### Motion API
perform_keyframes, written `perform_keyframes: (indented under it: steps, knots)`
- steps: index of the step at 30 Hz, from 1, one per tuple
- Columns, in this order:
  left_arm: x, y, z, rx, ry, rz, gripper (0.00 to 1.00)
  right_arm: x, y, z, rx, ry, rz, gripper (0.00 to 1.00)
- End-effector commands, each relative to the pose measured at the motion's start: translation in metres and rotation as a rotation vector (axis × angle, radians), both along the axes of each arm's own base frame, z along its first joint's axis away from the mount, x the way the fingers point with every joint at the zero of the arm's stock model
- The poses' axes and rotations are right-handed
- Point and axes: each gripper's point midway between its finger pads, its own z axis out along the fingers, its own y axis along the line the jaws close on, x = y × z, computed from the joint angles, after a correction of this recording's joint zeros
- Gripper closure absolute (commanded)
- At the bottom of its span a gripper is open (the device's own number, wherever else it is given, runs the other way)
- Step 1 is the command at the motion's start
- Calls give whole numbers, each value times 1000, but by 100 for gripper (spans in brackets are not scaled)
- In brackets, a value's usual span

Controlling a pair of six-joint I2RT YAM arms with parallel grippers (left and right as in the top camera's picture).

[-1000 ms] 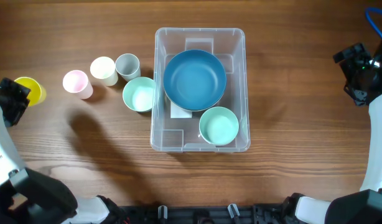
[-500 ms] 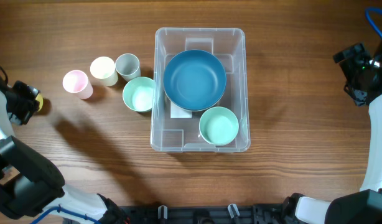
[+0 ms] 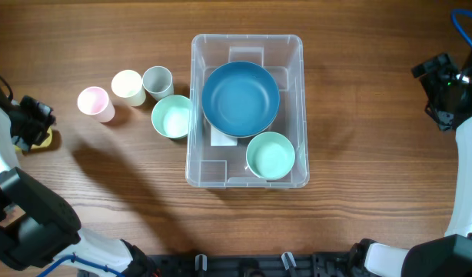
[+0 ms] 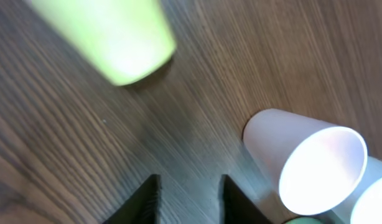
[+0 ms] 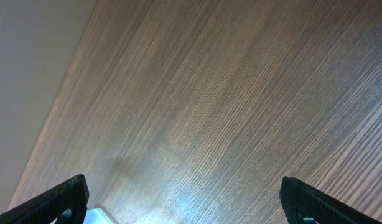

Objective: Pack container
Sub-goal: 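Move the left gripper to the yellow cup and grasp it, then lift the yellow cup off the table with the left gripper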

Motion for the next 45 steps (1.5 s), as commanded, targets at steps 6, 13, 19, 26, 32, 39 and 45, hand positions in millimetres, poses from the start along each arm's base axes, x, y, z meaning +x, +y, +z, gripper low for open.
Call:
perform_keyframes:
  steps: [6, 13, 19, 26, 32, 39, 45]
  knots:
    - [-20, 52, 12, -51, -162, 77, 37, 1, -1, -6, 5, 13, -14, 1]
    - [-53, 97, 16, 24, -208, 34, 25, 1, -1, -6, 5, 13, -14, 0]
    - [-58, 106, 3, 37, -234, -106, 20, 1, -1, -5, 4, 12, -14, 0]
    - [-54, 94, -33, -51, -234, -237, 22, 1, -1, -5, 4, 11, -14, 0]
    - [-63, 91, -48, -105, -206, -221, 23, 1, -1, -5, 4, 11, -14, 0]
    - [-65, 77, -47, -173, -217, -218, 23, 1, -1, -5, 4, 11, -14, 0]
    - [-69, 57, -54, -254, -226, -208, 27, 1, -1, -5, 4, 11, -14, 0]
